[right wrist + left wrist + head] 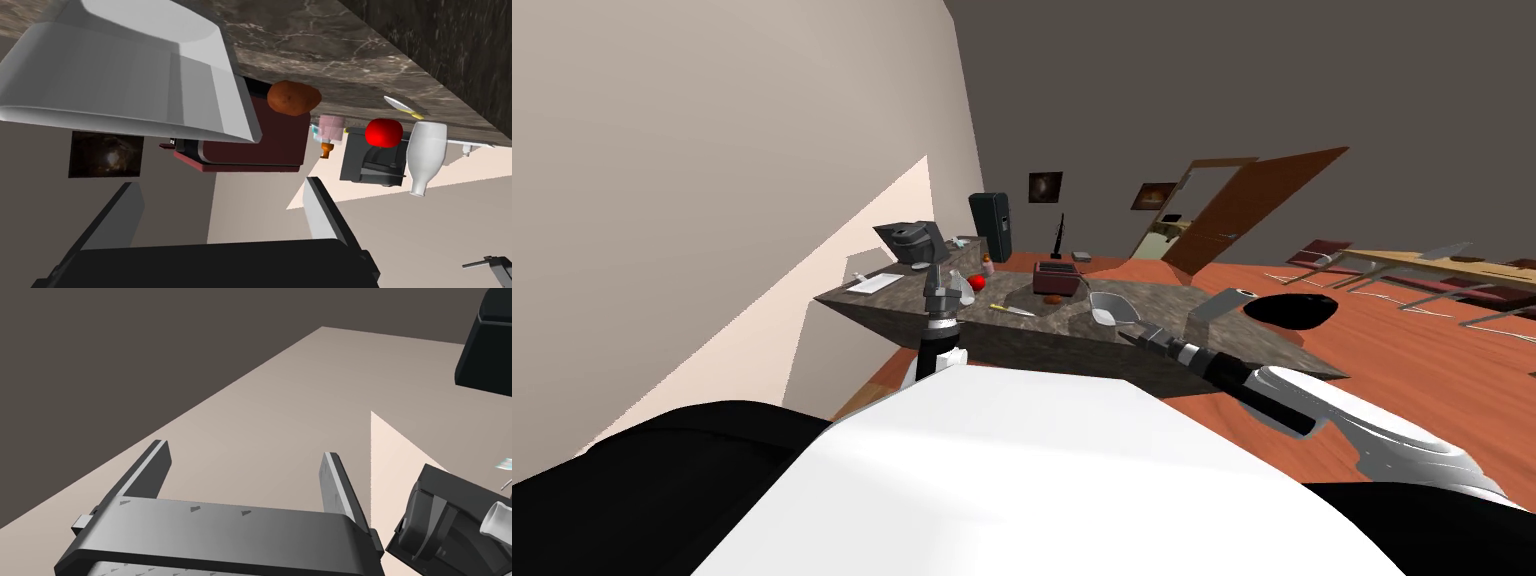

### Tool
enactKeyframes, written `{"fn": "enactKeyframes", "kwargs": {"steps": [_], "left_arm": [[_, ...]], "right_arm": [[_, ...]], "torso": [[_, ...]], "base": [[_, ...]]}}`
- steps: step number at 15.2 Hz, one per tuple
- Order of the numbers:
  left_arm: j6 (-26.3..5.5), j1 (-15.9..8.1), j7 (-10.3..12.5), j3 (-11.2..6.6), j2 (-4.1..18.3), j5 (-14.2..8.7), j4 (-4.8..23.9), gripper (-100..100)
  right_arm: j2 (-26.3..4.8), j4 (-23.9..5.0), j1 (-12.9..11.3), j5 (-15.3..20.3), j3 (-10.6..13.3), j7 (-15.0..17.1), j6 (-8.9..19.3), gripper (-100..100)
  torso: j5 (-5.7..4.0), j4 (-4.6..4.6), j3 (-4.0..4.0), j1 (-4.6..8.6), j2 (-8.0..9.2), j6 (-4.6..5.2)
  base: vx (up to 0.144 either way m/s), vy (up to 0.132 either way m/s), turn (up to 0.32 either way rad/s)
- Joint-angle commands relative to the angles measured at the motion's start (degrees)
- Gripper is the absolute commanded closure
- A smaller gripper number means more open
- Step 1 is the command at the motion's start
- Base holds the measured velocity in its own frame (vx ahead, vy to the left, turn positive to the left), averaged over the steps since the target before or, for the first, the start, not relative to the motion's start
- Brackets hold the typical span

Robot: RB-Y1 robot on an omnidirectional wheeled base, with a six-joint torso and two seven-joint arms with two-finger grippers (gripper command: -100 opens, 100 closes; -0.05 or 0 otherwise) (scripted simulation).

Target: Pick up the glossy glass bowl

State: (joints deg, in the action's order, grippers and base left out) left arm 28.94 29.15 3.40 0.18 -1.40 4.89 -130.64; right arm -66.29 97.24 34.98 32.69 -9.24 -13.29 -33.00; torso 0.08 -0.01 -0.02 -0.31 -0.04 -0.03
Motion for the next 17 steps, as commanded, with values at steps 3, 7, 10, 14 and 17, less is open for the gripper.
{"fn": "enactKeyframes", "kwargs": {"steps": [3, 7, 10, 14, 17], "left_arm": [[0.0, 0.0, 0.0, 0.0, 0.0, 0.0, 0.0, 0], [0.0, 0.0, 0.0, 0.0, 0.0, 0.0, 0.0, 0], [0.0, 0.0, 0.0, 0.0, 0.0, 0.0, 0.0, 0], [0.0, 0.0, 0.0, 0.0, 0.0, 0.0, 0.0, 0], [0.0, 0.0, 0.0, 0.0, 0.0, 0.0, 0.0, 0]], "right_arm": [[-5.72, -3.8, 1.09, 4.3, 0.19, -1.4, 0.09, -100], [-9.01, -5.37, 1.65, 6.03, 0.26, -1.98, 0.02, -100], [-13.32, -8.39, 2.85, 9.39, 0.54, -3.1, -0.13, -100], [-17.48, -11.22, 4.11, 12.55, 0.99, -4.12, -0.31, -100], [-20.97, -13.78, 5.36, 15.44, 1.54, -5.05, -0.52, -100]], "torso": [[0.01, -0.01, -0.01, -0.05, -0.01, 0.0], [0.02, 0.0, 0.0, -0.07, 0.01, 0.01], [-0.02, 0.01, 0.03, 0.06, 0.06, 0.02], [0.0, 0.01, 0.03, -0.01, 0.06, 0.03], [0.01, 0.02, 0.05, -0.01, 0.08, 0.02]], "base": [[0.017, 0.089, 0.151], [0.016, 0.077, 0.094], [0.005, 0.059, 0.119], [0.009, 0.072, 0.118], [0.004, 0.069, 0.09]]}}
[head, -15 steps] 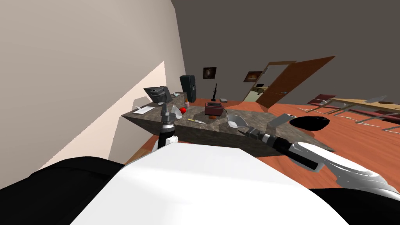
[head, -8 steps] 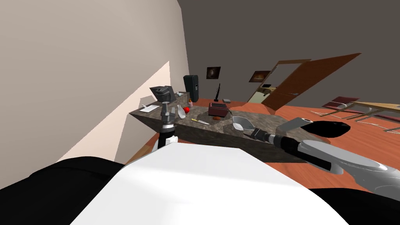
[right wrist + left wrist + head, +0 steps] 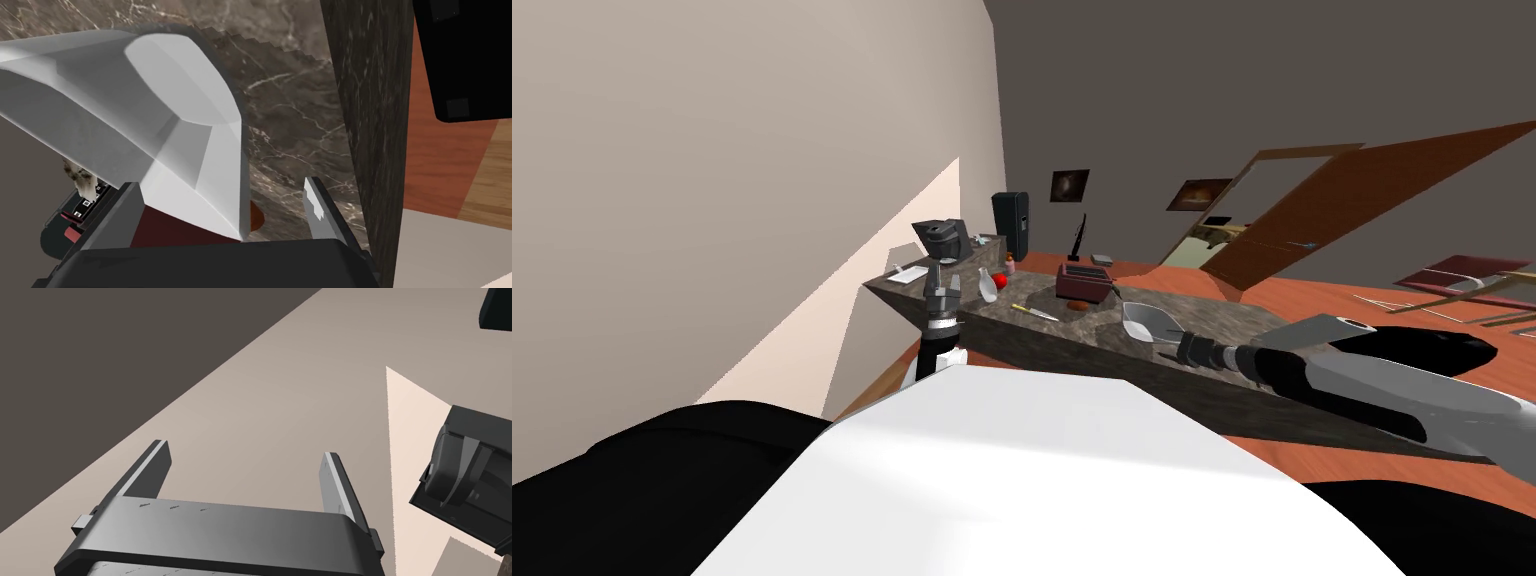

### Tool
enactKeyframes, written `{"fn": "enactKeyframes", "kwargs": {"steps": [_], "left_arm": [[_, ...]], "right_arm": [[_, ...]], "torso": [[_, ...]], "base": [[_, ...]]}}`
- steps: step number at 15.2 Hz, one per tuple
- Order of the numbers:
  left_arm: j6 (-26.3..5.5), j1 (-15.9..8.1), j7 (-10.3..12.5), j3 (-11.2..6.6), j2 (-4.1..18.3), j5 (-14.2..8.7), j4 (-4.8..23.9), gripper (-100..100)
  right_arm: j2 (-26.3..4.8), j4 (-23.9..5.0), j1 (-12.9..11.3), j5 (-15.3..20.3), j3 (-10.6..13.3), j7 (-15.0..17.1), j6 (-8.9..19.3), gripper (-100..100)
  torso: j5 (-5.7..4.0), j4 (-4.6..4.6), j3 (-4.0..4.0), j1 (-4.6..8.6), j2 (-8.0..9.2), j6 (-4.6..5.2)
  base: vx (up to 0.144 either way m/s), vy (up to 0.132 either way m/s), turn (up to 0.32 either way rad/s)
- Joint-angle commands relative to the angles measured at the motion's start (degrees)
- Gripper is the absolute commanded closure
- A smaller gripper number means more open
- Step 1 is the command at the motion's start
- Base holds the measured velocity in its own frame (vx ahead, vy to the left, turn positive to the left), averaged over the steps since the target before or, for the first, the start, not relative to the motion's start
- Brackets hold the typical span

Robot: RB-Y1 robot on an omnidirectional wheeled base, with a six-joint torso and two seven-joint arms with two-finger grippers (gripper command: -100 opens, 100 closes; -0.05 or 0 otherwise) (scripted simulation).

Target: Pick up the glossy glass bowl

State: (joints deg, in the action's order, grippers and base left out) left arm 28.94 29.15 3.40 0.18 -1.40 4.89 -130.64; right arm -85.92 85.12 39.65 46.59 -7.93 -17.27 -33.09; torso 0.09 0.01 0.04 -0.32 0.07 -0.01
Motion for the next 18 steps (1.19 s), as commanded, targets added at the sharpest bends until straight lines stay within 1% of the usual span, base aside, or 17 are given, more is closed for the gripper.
{"fn": "enactKeyframes", "kwargs": {"steps": [1, 2, 3, 6, 7, 11, 12, 13, 15, 16, 17, 18], "left_arm": [[0.0, 0.0, 0.0, 0.0, 0.0, 0.0, 0.0, 0], [0.0, 0.0, 0.0, 0.0, 0.0, 0.0, 0.0, 0], [0.0, 0.0, 0.0, 0.0, 0.0, 0.0, 0.0, 0], [0.0, 0.0, 0.0, 0.0, 0.0, 0.0, 0.0, 0], [0.0, 0.0, 0.0, 0.0, 0.0, 0.0, 0.0, 0], [0.0, 0.0, 0.0, 0.0, 0.0, 0.0, 0.0, 0], [0.0, 0.0, 0.0, 0.0, 0.0, 0.0, 0.0, 0], [0.0, 0.01, 0.0, -0.01, 0.0, 0.0, 0.0, 0], [0.0, 0.0, 0.0, -0.01, 0.01, 0.0, 0.0, 0], [0.0, 0.0, 0.0, -0.01, 0.01, 0.0, 0.0, 0], [0.0, 0.0, 0.0, -0.01, 0.01, 0.0, 0.0, 0], [0.0, 0.0, 0.0, -0.01, 0.01, 0.0, 0.0, 0]], "right_arm": [[-1.34, -1.66, 0.69, 1.53, 0.22, -1.07, -0.43, -100], [-2.88, -2.83, 1.3, 2.85, 0.52, -1.49, -0.53, -100], [-2.88, -2.83, 1.3, 2.85, 0.52, -1.49, -0.53, -100], [-6.67, -5.77, 2.9, 6.21, 1.38, -2.54, -0.82, -100], [-6.67, -5.77, 2.9, 6.21, 1.38, -2.54, -0.82, -100], [-9.89, -8.43, 4.44, 9.26, 2.28, -3.49, -1.11, -100], [-9.04, -7.59, 4.45, 8.27, 1.54, -3.24, -1.11, -100], [-7.36, -7.97, 4.46, 8.85, 2.76, -4.0, -0.05, -100], [-5.87, -8.14, 4.42, 9.18, 3.68, -4.57, 0.82, -100], [-7.02, -7.4, 5.24, 8.95, 2.7, -3.85, 0.52, -100], [-6.87, -7.23, 5.58, 8.97, 2.56, -3.9, 0.89, 100], [-6.89, -7.24, 5.56, 8.97, 2.57, -3.91, 0.91, 100]], "torso": [[0.0, 0.0, 0.0, 0.0, 0.0, 0.0], [-0.01, 0.01, 0.02, 0.0, 0.03, 0.01], [0.0, 0.01, 0.02, -0.02, 0.03, 0.01], [-0.01, 0.01, 0.02, 0.06, 0.04, 0.01], [-0.01, 0.01, 0.03, 0.01, 0.04, -0.01], [-0.02, 0.01, 0.02, 0.05, 0.03, 0.02], [-0.02, 0.01, 0.02, 0.05, 0.02, 0.03], [-0.04, 0.01, 0.02, 0.1, 0.03, 0.04], [-0.11, 0.03, 0.07, 0.36, 0.13, 0.04], [-0.13, 0.04, 0.1, 0.42, 0.16, 0.05], [-0.12, 0.04, 0.09, 0.41, 0.15, 0.05], [-0.11, 0.04, 0.08, 0.38, 0.13, 0.05]], "base": [[-0.007, 0.068, 0.116], [-0.002, 0.077, 0.107], [0.005, 0.066, 0.062], [-0.004, 0.06, 0.104], [-0.002, 0.071, 0.113], [0.004, 0.058, 0.066], [0.008, 0.037, 0.006], [-0.004, -0.004, 0.035], [-0.024, -0.031, 0.09], [-0.013, -0.016, 0.03], [-0.005, -0.006, 0.0], [0.001, -0.01, 0.023]]}}
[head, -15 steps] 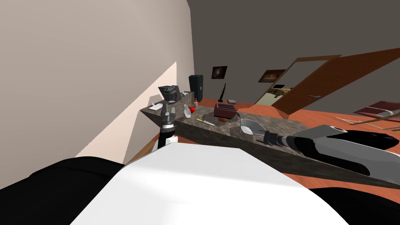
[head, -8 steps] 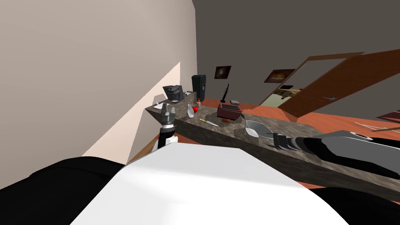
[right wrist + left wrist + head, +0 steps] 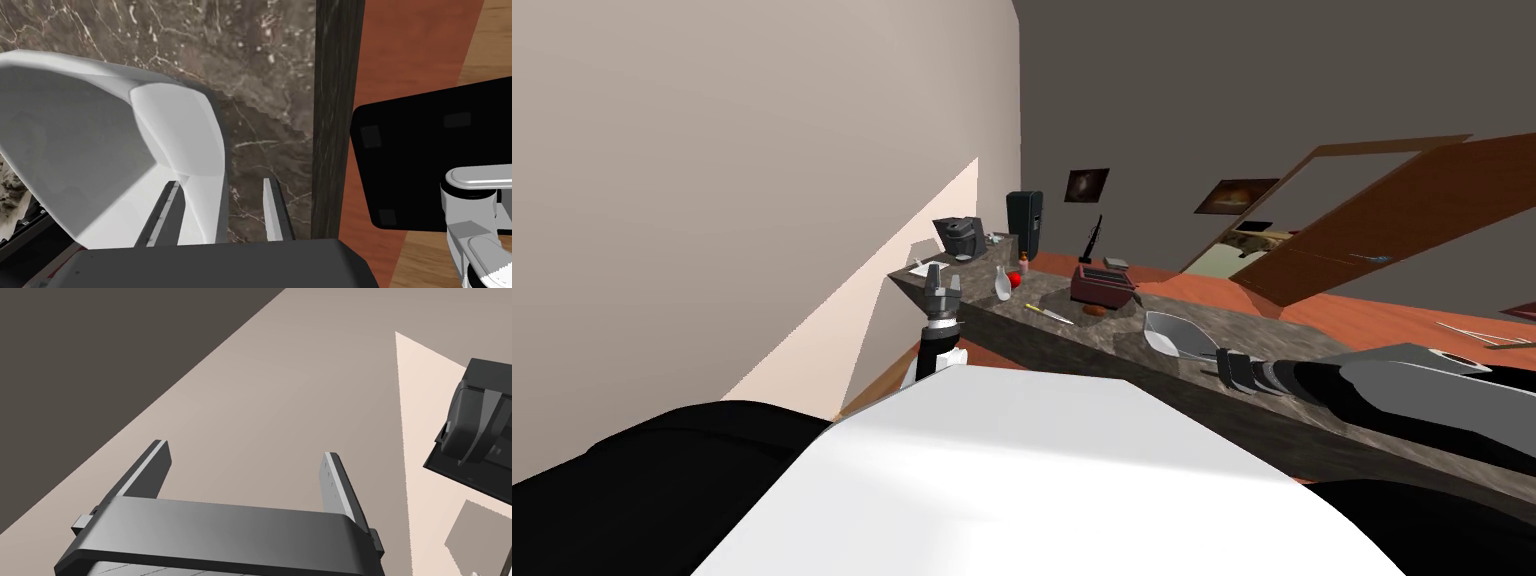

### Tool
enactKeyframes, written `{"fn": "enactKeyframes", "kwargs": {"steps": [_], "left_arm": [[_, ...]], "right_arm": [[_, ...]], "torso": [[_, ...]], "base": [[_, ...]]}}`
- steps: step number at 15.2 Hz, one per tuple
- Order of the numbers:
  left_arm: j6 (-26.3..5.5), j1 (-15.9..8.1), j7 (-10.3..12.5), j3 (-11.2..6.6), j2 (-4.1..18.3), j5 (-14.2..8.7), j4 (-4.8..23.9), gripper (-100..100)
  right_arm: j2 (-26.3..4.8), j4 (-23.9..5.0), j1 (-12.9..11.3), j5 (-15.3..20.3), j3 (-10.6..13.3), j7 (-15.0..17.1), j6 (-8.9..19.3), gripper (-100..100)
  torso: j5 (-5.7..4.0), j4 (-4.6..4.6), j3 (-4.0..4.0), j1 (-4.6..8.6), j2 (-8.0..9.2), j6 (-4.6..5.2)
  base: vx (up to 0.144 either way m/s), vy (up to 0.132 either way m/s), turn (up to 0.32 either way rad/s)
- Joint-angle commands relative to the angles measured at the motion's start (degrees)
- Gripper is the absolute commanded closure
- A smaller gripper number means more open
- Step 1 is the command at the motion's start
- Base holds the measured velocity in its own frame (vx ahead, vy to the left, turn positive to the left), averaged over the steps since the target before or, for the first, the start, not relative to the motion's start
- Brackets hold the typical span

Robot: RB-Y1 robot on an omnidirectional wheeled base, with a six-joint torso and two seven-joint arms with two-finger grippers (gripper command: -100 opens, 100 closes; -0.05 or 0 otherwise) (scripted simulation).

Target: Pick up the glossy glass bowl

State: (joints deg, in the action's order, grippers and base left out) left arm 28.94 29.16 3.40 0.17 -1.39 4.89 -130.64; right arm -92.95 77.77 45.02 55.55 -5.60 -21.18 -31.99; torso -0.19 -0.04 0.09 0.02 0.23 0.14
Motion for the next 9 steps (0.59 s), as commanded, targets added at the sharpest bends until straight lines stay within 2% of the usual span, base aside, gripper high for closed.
{"fn": "enactKeyframes", "kwargs": {"steps": [1, 3, 4, 5, 6, 8, 9], "left_arm": [[0.0, 0.0, 0.0, 0.0, 0.0, 0.0, 0.0, 0], [0.0, 0.0, 0.0, 0.0, 0.0, 0.0, 0.0, 0], [0.0, 0.0, 0.0, 0.0, 0.0, 0.0, 0.0, 0], [0.0, 0.0, 0.0, 0.0, 0.0, 0.0, 0.0, 0], [0.0, 0.0, 0.0, 0.0, 0.0, 0.0, 0.0, 0], [0.0, 0.01, 0.0, 0.0, 0.0, 0.0, 0.0, 0], [0.0, 0.01, 0.0, 0.0, 0.0, 0.0, 0.0, 0]], "right_arm": [[0.0, 0.0, 0.0, 0.0, 0.0, 0.0, 0.0, 100], [-0.2, -0.13, -0.19, 0.01, -0.28, -0.04, 0.27, 100], [1.54, -0.83, -0.96, 0.3, 1.59, -0.81, -0.06, 100], [1.54, -0.83, -0.96, 0.3, 1.59, -0.81, -0.06, 100], [-1.08, -0.52, -0.89, -0.27, -0.03, 0.19, -1.58, 100], [-2.2, -0.39, -0.86, -0.51, -0.72, 0.62, -2.23, 100], [-1.44, -0.39, -0.7, -0.31, -0.27, 0.24, -1.51, 100]], "torso": [[0.0, 0.0, 0.0, 0.0, 0.0, 0.0], [-0.27, -0.08, 0.02, 0.04, 0.11, 0.13], [-0.27, -0.07, 0.02, 0.06, 0.12, 0.14], [-0.3, -0.08, 0.04, 0.09, 0.15, 0.21], [-0.47, -0.14, 0.03, 0.15, 0.2, 0.26], [-0.45, -0.14, -0.01, 0.09, 0.12, 0.27], [-0.42, -0.13, -0.02, 0.06, 0.1, 0.25]], "base": [[-0.009, -0.009, 0.026], [-0.003, -0.001, 0.003], [0.004, -0.002, 0.016], [0.0, 0.0, 0.0], [0.017, 0.022, -0.064], [0.026, 0.035, -0.108], [0.013, 0.018, -0.035]]}}
